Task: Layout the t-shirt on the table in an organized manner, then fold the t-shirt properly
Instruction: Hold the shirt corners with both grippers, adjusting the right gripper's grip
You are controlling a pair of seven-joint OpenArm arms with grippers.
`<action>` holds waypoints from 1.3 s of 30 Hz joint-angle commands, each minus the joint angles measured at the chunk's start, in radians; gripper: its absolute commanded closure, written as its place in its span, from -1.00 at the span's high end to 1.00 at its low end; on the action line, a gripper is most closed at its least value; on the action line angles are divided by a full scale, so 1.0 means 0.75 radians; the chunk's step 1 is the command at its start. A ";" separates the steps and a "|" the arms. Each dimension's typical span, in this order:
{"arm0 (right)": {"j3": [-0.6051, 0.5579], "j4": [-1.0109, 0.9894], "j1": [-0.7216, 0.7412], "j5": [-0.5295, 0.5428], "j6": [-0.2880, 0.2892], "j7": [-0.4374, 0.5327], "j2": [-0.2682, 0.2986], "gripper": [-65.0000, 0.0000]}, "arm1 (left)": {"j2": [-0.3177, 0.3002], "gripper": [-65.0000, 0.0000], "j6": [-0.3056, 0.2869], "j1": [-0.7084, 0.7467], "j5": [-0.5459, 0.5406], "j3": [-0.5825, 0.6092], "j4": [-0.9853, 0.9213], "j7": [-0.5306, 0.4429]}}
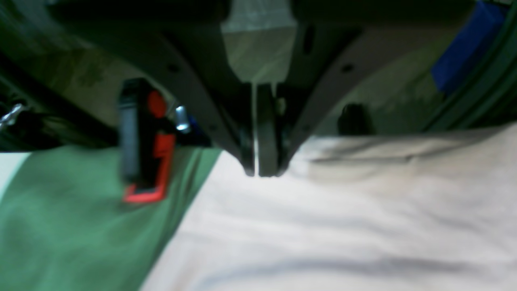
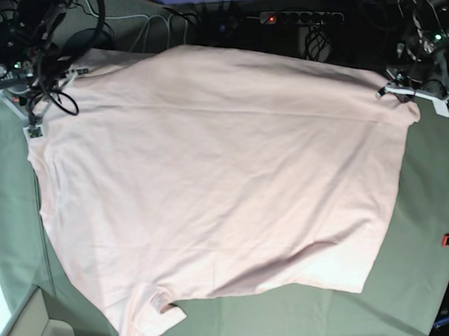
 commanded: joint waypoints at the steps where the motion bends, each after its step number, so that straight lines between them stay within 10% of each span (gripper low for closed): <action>1: 0.002 0.022 -0.003 -0.003 -0.006 0.005 0.008 -1.00 | -0.018 -1.00 0.005 0.003 -0.004 -0.008 0.026 -0.026; 6: 0.002 -0.019 -0.050 -0.005 -0.006 0.003 0.038 -0.97 | -0.018 -1.00 0.003 0.003 -0.004 -0.008 0.026 -0.026; 17: 0.145 -0.259 0.009 0.007 -0.006 0.005 0.075 0.33 | -0.014 -1.00 0.001 0.003 -0.004 -0.008 0.026 -0.028; 39: 0.188 -0.336 0.048 0.171 -0.006 0.005 0.094 0.35 | -0.016 -1.00 0.001 0.005 -0.004 -0.008 0.026 -0.028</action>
